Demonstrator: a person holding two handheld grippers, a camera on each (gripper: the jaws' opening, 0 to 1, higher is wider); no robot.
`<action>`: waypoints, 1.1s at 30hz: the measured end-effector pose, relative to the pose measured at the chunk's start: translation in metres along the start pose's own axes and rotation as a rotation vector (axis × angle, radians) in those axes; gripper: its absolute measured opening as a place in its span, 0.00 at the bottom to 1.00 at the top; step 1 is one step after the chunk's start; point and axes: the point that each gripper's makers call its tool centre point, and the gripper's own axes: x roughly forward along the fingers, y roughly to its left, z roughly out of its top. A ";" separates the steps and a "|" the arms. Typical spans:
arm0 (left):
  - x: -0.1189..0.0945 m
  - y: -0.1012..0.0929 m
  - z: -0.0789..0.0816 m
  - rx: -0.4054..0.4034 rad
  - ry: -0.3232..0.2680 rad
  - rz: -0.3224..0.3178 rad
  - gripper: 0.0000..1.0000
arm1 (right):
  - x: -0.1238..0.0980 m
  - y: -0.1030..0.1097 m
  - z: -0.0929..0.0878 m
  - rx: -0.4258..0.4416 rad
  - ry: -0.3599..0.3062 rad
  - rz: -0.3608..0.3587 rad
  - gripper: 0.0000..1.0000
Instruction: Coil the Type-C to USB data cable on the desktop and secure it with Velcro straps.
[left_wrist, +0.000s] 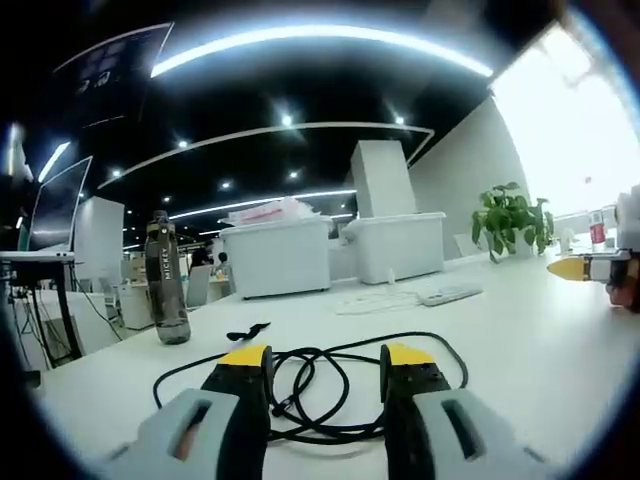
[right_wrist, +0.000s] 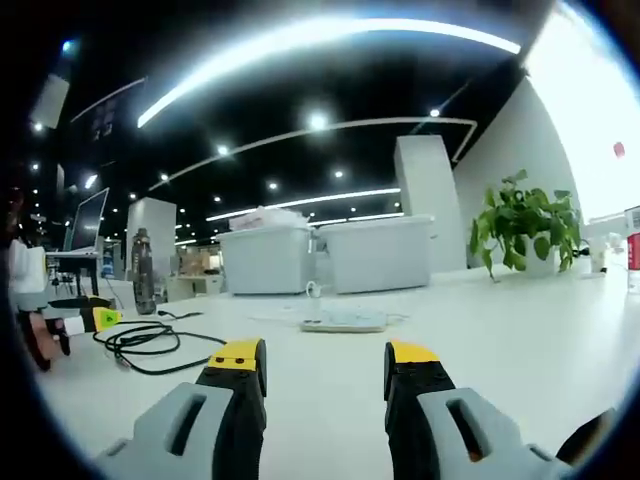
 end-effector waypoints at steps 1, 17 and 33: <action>0.000 0.001 0.000 -0.001 0.000 0.007 0.45 | 0.000 0.000 0.001 0.003 -0.003 -0.001 0.46; -0.002 0.007 0.000 -0.025 -0.002 0.031 0.48 | 0.000 -0.002 0.003 0.015 -0.007 -0.013 0.49; -0.001 0.009 0.001 -0.055 -0.014 0.034 0.50 | 0.001 0.001 0.002 0.008 -0.005 -0.004 0.52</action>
